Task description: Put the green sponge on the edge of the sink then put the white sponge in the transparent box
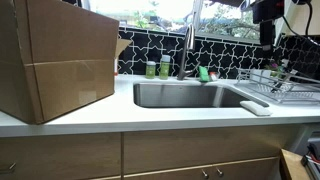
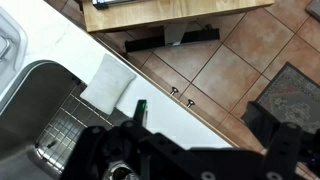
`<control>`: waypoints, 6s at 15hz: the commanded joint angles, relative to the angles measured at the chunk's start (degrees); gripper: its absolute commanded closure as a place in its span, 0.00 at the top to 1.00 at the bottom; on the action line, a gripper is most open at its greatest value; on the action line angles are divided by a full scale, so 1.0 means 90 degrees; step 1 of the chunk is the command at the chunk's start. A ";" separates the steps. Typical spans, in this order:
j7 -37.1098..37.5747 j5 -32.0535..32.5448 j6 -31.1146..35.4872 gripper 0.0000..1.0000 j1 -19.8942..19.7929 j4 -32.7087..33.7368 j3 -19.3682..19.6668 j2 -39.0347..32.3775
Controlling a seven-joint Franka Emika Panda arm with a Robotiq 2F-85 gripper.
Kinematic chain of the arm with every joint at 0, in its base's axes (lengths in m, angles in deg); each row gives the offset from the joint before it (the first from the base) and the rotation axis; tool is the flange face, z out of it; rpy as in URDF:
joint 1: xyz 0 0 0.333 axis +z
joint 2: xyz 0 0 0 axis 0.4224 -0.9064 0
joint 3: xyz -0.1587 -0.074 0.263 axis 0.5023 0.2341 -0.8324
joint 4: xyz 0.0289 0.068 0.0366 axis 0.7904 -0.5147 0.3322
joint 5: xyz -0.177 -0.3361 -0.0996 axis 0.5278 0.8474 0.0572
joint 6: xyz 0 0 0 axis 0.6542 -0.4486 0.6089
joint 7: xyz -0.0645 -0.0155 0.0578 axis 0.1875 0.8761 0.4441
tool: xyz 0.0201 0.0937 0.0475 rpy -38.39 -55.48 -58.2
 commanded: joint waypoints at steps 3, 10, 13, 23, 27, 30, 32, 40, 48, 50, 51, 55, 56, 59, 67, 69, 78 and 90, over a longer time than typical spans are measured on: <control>0.0015 0.0014 -0.0010 1.00 0.0059 0.0011 0.0050 -0.0005; 0.0473 0.0121 0.0609 1.00 -0.0820 0.0894 0.1047 -0.0685; 0.0538 0.0034 0.0754 1.00 -0.1273 0.1633 0.1656 -0.1152; 0.1135 -0.0455 0.1082 1.00 -0.1503 0.2453 0.1974 -0.1967; 0.1692 -0.1226 0.1579 1.00 -0.1754 0.3307 0.2306 -0.2956; 0.2173 -0.2025 0.1962 1.00 -0.1969 0.3776 0.2400 -0.3702; 0.2522 -0.2476 0.2533 1.00 -0.2087 0.3900 0.2375 -0.4095; 0.2735 -0.2665 0.3129 1.00 -0.2172 0.3967 0.2280 -0.4362; 0.5160 -0.2980 0.2636 1.00 -0.2735 0.6179 0.2423 -0.6407; 0.5691 -0.3073 0.2495 1.00 -0.2923 0.6688 0.2377 -0.6856; 0.5788 -0.3078 0.2510 1.00 -0.2999 0.6926 0.2357 -0.7056; 0.5837 -0.3224 0.2804 1.00 -0.3273 0.7670 0.2244 -0.7647; 0.5825 -0.3274 0.2832 1.00 -0.3329 0.7830 0.2218 -0.7757; 0.5860 -0.3091 0.2982 1.00 -0.3629 0.8107 0.1789 -0.7924; 0.5914 -0.2986 0.3254 1.00 -0.3986 0.8759 0.1134 -0.8509; 0.5944 -0.2964 0.3239 1.00 -0.4040 0.8912 0.1037 -0.8634; 0.6189 -0.2758 0.3183 0.36 -0.4194 0.9583 0.0794 -0.9075; 0.6610 -0.2559 0.3174 0.05 -0.4417 1.0508 0.0388 -0.9469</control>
